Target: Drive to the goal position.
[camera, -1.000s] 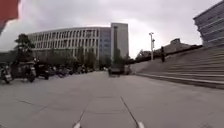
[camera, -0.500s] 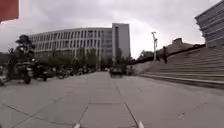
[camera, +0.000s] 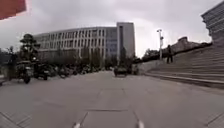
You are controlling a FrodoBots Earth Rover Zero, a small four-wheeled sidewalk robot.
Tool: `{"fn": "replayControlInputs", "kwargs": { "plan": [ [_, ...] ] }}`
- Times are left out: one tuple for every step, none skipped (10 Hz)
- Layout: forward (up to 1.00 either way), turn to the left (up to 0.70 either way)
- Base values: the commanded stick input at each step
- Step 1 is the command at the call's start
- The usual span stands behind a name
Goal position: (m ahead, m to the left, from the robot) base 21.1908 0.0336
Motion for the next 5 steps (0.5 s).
{"fn": "replayControlInputs", "kwargs": {
  "plan": [
    [0.7,0.0],
    [0.7,0.0],
    [0.7,0.0],
    [0.7,0.0],
    [0.7,0.0]
  ]
}}
